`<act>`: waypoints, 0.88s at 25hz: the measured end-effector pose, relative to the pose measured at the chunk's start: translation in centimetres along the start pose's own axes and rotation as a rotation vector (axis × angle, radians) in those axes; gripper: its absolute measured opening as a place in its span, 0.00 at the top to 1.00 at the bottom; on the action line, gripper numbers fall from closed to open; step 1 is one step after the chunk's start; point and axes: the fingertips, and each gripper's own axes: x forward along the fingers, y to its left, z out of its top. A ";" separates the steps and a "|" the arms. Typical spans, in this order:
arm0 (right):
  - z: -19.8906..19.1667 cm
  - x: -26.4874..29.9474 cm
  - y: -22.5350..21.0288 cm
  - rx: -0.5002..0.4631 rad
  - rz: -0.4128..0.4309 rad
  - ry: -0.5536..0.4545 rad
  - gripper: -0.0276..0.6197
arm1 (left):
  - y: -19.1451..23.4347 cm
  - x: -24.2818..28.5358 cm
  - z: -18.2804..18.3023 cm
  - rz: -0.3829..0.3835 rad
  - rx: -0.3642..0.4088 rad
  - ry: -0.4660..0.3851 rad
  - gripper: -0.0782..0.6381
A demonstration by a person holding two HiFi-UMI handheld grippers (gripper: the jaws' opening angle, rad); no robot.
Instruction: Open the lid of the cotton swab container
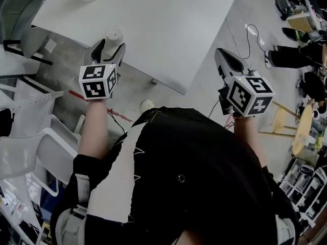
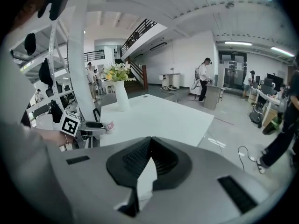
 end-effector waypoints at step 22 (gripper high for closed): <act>0.4 -0.5 -0.1 0.014 0.006 -0.014 0.95 | 0.9 3.5 -0.3 0.084 -0.002 0.075 0.51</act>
